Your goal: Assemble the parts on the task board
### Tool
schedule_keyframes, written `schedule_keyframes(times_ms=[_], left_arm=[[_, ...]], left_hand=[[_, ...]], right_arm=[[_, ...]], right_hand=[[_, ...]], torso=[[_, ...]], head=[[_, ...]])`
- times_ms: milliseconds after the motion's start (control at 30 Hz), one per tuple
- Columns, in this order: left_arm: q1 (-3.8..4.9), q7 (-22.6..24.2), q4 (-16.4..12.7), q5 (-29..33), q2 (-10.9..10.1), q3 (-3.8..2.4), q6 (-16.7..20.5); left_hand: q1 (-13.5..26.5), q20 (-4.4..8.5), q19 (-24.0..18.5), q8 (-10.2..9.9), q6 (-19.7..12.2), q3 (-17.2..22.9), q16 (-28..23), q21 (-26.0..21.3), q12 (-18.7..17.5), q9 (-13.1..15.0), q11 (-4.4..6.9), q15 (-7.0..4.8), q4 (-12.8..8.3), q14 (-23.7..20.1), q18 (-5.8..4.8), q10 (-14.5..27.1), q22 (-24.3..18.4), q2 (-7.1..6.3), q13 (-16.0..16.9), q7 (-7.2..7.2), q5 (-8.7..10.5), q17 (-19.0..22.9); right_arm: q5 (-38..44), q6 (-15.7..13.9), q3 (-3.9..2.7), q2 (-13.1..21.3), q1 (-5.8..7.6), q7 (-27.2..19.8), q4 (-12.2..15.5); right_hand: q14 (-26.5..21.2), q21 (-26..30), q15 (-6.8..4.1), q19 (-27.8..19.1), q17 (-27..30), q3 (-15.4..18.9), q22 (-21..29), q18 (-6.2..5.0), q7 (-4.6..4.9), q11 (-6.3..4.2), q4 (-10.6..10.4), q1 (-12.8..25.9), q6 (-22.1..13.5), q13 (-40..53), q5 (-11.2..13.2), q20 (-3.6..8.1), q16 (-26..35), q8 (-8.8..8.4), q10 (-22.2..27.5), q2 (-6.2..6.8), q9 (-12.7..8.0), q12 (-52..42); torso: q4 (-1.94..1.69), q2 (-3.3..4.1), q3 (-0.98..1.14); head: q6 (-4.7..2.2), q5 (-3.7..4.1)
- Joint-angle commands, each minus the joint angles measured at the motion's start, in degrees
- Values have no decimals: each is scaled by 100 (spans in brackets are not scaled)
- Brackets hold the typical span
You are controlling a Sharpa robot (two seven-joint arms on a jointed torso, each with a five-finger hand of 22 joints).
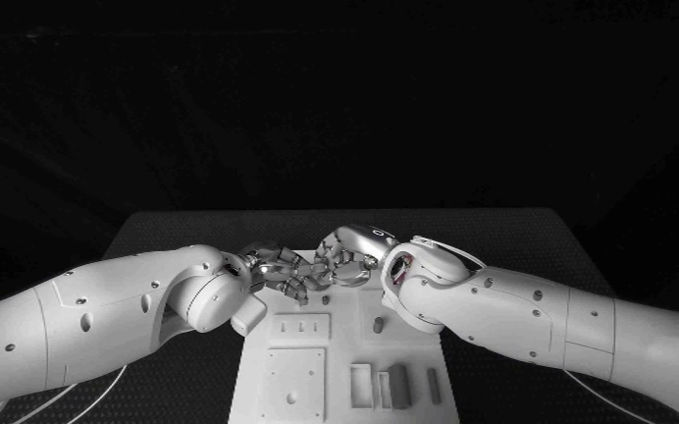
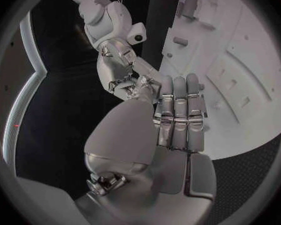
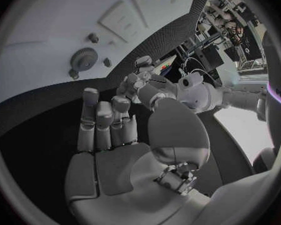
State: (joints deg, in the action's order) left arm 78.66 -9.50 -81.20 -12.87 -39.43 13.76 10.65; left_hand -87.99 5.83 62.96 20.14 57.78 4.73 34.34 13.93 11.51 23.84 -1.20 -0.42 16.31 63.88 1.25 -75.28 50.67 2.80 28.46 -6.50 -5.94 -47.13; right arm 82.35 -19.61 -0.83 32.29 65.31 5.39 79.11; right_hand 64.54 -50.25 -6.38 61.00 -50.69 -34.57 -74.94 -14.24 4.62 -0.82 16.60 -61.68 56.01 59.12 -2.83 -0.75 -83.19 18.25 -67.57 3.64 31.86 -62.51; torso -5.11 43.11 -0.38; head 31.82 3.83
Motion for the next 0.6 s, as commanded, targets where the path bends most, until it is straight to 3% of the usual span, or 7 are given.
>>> schedule_keyframes(times_ms=[33, 300, 367, 500, 600], left_arm=[[7, 90, -56, 161, 36, -14, -132], [7, 66, -57, 456, 42, -14, -127], [7, 53, -57, 627, 46, -14, -107], [7, 75, -44, 831, 53, -14, -64], [6, 110, -37, 906, 56, -14, -47]], left_hand=[[-52, 31, 3, 30, 83, 29, 34, -22, -29, 35, -6, -12, -4, -1, 47, -51, 6, 20, 9, 35, -16, 5], [-42, 32, -7, 41, 124, 65, 68, -38, -35, 52, 6, -17, 3, 9, 37, -89, 22, 23, 38, 50, -130, -10], [-12, 42, 2, 52, 163, 87, 108, -41, -34, 69, 24, -30, 4, 26, 32, -130, 44, -18, 70, 70, -364, -30], [91, 71, 12, 78, 263, 173, 230, -48, 9, 108, 72, -60, 0, 47, 12, -224, 106, -174, 174, 116, -1104, -113], [180, 86, 2, 83, 307, 248, 307, -58, 41, 130, 91, -76, -9, 40, -7, -246, 149, -257, 246, 135, -1401, -185]], right_arm=[[37, 111, 4, -36, -9, -127, 26], [38, 110, 10, -63, -21, -138, -9], [38, 110, 11, -66, -24, -142, -9], [38, 110, 12, -69, -24, -146, -8], [38, 111, 13, -73, -24, -148, -6]], right_hand=[[9, -19, -39, 25, -8, 1, -98, -76, 90, -5, -19, 59, 119, 8, 2, 10, -35, 9, -9, -18, 2, -25], [7, -18, -39, 22, -8, -1, -97, -76, 90, -5, -18, 61, 117, 9, 2, 10, -34, 6, -7, -17, 2, -25], [6, -18, -39, 22, -7, -1, -97, -76, 90, -5, -18, 61, 117, 9, 2, 10, -34, 5, -7, -17, 2, -25], [5, -18, -39, 20, -7, -2, -97, -76, 91, -5, -18, 63, 115, 9, 2, 10, -34, 3, -6, -16, 2, -24], [4, -18, -39, 20, -7, -2, -97, -76, 91, -4, -18, 63, 115, 9, 2, 10, -34, 2, -5, -16, 2, -24]], torso=[[0, -3, -3], [-2, -2, -3], [-3, -3, -2], [-5, -2, 1], [-4, -2, 0]], head=[[4, -4], [-1, -1], [0, -5], [0, -14], [-2, -13]])
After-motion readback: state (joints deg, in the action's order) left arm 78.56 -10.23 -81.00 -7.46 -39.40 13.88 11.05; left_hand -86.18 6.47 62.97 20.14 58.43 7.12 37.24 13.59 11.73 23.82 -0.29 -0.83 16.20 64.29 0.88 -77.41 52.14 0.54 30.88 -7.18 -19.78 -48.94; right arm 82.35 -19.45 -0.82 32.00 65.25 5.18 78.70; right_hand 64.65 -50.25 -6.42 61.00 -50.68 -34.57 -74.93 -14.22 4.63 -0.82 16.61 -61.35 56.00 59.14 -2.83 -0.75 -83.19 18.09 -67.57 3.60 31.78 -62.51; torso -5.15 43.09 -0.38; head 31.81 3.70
